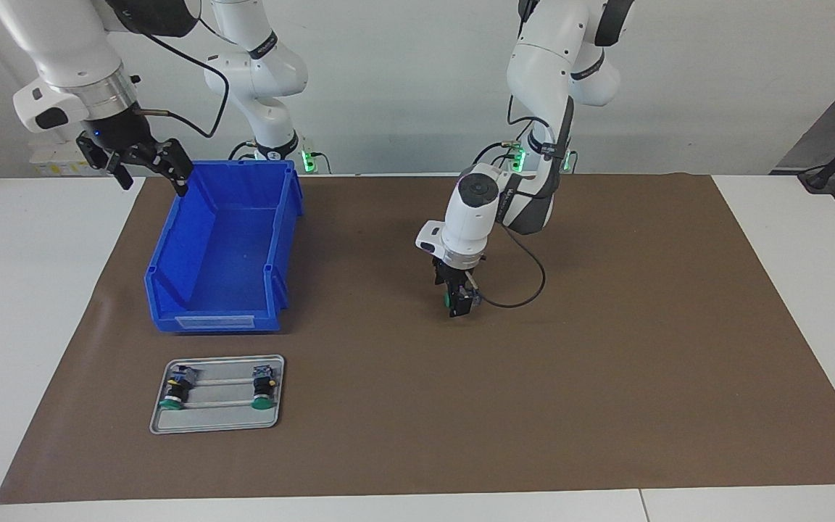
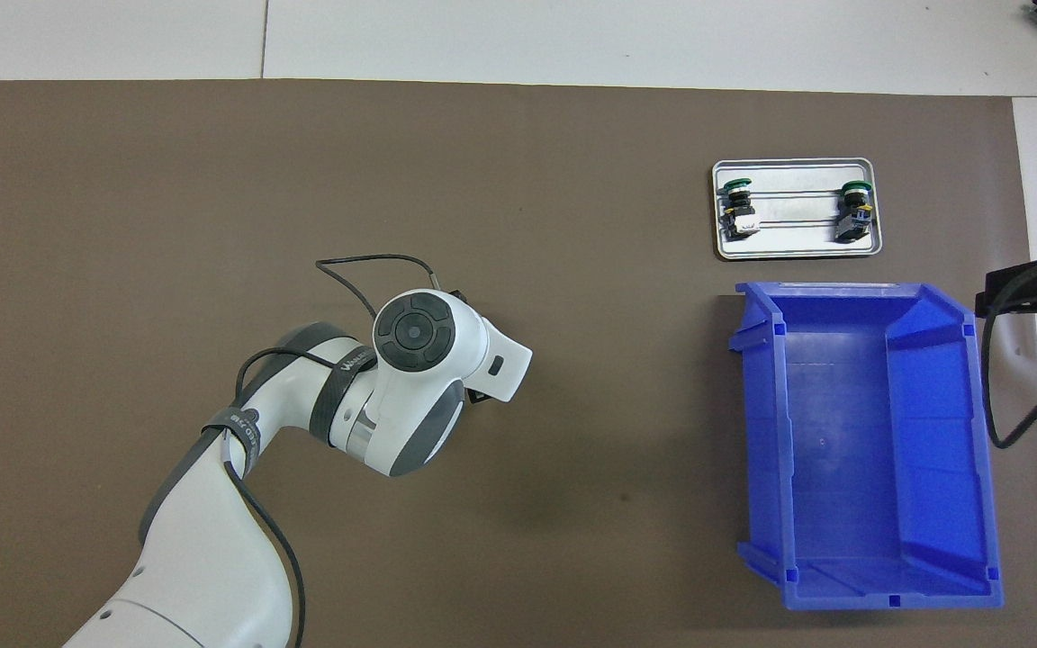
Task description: Place and press button with both arms
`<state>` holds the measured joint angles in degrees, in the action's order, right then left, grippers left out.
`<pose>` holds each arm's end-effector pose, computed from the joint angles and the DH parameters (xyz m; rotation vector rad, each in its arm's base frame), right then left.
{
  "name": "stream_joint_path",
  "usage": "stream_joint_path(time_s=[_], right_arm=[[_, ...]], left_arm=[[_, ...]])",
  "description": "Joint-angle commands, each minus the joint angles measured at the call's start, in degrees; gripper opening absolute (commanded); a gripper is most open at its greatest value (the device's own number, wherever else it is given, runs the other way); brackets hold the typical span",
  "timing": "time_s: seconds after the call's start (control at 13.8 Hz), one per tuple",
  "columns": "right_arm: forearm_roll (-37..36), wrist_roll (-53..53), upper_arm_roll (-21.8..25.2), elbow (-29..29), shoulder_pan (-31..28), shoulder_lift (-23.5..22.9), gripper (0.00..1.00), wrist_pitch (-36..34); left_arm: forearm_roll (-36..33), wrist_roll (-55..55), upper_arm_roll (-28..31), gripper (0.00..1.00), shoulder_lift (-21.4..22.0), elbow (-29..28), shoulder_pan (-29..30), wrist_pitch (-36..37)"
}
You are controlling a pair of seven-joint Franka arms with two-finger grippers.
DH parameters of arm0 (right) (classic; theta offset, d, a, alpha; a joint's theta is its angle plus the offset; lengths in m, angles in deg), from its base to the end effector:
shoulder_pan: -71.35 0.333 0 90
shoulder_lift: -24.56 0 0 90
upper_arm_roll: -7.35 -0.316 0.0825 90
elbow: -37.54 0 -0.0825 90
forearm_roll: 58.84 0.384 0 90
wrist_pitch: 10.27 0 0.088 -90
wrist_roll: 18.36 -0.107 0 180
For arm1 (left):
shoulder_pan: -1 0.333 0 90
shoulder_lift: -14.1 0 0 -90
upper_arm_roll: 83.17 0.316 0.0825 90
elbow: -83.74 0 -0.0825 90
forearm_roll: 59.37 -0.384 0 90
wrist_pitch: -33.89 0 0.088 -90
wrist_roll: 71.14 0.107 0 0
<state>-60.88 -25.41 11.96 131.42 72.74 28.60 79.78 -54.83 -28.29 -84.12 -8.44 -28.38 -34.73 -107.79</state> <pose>0.5311 -0.0353 0.6308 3.0993 -0.2783 0.0069 0.5048 -0.3751 0.2866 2.4288 -1.8991 0.1935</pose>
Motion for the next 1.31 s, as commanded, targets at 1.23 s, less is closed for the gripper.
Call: stream_joint_path(time_s=[1.23], right_arm=[[0.1,-0.3,0.0,0.5,0.3,0.9,1.0,-0.5]], left_arm=[[4.7,0.7,0.2,0.13,1.0,3.4,5.5,-0.3]])
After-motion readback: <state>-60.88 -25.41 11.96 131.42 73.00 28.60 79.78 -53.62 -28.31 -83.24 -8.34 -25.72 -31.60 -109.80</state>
